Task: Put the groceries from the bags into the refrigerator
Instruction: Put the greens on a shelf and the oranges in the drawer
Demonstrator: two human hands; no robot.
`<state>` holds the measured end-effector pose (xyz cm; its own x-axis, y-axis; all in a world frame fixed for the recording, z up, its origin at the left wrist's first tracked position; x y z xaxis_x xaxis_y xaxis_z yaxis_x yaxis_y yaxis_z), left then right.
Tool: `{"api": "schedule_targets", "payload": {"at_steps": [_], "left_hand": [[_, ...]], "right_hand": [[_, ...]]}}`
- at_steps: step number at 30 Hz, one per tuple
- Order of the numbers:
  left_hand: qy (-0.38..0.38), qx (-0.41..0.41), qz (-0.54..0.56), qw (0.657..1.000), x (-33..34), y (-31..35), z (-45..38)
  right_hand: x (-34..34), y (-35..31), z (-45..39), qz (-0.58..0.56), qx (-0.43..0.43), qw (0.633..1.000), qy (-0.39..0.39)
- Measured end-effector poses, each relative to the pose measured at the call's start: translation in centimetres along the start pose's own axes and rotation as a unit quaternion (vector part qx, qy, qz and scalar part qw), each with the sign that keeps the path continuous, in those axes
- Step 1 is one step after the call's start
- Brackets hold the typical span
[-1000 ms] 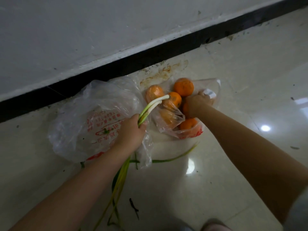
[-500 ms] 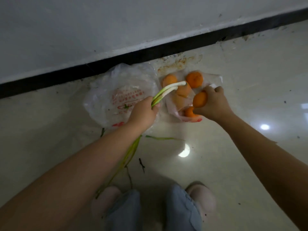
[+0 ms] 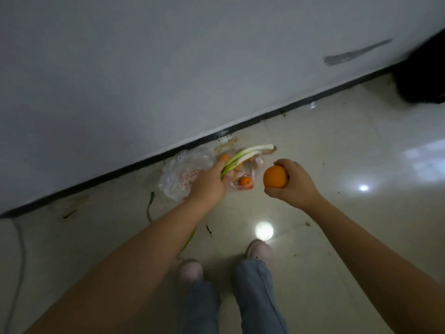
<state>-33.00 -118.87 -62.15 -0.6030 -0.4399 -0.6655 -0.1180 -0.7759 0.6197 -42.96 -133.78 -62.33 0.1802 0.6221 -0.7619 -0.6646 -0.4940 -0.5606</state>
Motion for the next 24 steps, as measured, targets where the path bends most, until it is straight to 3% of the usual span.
{"api": "schedule_targets", "payload": {"at_steps": [7,12,15,19,24], "left_hand": [[-0.008,0.089,-0.055,0.994,-6.8,16.0,9.5],[-0.045,0.210,-0.088,0.973,-6.1,27.5,19.4],[-0.111,0.302,-0.099,0.942,-2.5,33.6,27.5],[-0.242,0.407,-0.112,0.874,4.1,39.9,40.1],[-0.299,0.515,-0.086,0.799,12.3,46.5,55.8]], "right_hand": [[-19.5,-3.9,13.2,0.003,0.010,0.993,0.119],[-29.9,-2.0,26.8,0.015,0.052,0.969,0.243],[-34.6,0.6,35.4,0.041,0.085,0.952,0.291],[-40.2,5.6,47.6,0.063,0.134,0.912,0.382],[-46.1,14.3,64.1,0.103,0.208,0.866,0.444]]}}
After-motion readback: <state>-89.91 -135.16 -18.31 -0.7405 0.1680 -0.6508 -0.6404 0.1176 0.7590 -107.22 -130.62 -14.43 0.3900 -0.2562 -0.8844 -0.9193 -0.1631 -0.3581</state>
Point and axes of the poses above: each hand's wrist, its own z-axis away from the middle knuckle, its own x-axis out of the palm, y = z × x, the point moved 6 cm from there along -z, towards the middle knuckle, and after that the axes turned 11 degrees about y, right-handed, at the moved point
